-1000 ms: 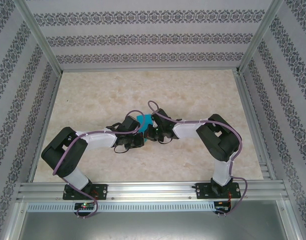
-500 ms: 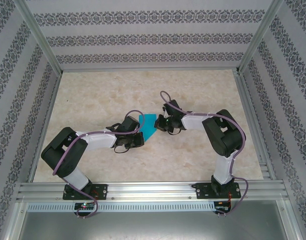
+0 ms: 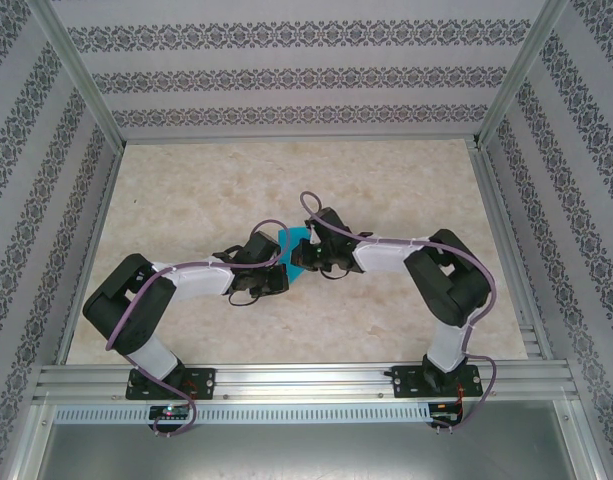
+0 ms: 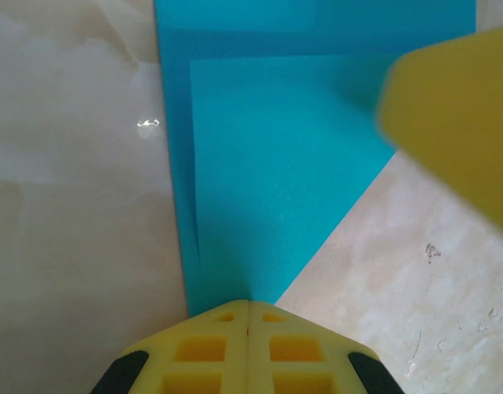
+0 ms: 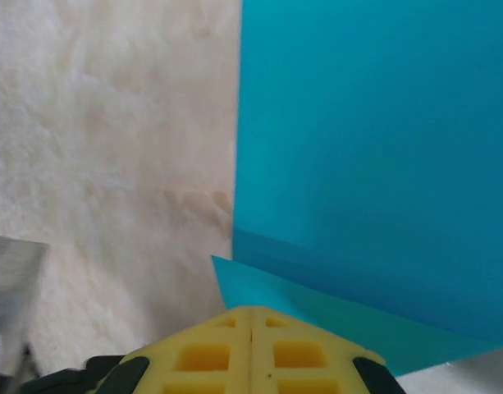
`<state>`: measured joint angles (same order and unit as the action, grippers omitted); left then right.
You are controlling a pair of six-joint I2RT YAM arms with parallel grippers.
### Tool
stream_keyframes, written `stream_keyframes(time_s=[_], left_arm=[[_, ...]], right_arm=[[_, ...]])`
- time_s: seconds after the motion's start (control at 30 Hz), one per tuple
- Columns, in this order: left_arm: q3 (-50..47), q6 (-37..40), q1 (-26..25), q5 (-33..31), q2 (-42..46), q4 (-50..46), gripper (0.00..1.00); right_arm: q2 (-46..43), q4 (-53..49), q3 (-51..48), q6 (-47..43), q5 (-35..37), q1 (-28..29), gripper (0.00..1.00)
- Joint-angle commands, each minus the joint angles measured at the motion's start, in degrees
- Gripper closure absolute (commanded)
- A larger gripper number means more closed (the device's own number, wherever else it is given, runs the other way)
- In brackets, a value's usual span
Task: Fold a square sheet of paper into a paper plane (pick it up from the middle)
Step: Third fold the triangle at the center of the table.
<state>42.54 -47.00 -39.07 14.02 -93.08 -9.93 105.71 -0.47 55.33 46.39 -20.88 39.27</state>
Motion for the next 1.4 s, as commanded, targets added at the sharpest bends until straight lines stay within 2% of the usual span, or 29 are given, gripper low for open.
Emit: stream_keyframes(time_s=[0.0,0.27,0.6,0.77,1.0,1.17,1.3,1.37], left_arm=[[-0.22,1.13,-0.42,-1.16,-1.07,-6.25,1.00],[-1.28,3.10,-0.39,0.49,-0.38,-8.01,1.00],[-2.46,8.38,-0.39,4.72,2.32,-13.05,1.00],[0.87,8.98,-0.36,3.56,5.59,-14.56,1.00],[1.76,6.45,-0.37,3.23,11.62,-8.20,0.97],[3.50,4.98,-0.40,3.02,8.17,-4.36,0.96],[5.25,4.47,-0.42,0.04,5.21,-3.46,0.96],[5.58,3.77,-0.46,-1.48,4.04,-2.75,0.97]], right_arm=[[3.10,1.57,-0.42,1.46,-1.36,-0.09,0.95],[6.35,-4.78,0.51,1.03,1.61,-1.25,0.95],[6.35,-5.51,0.15,1.51,1.58,-1.33,0.95],[4.22,-6.47,-1.01,3.06,1.98,-0.36,0.95],[-2.86,0.21,-6.99,10.21,1.20,1.71,0.94],[-8.16,0.20,-6.01,9.26,2.86,-0.31,0.84],[-12.65,0.47,-9.19,9.46,4.27,-3.13,0.66],[-14.17,0.09,-11.02,8.74,3.42,-4.73,0.61]])
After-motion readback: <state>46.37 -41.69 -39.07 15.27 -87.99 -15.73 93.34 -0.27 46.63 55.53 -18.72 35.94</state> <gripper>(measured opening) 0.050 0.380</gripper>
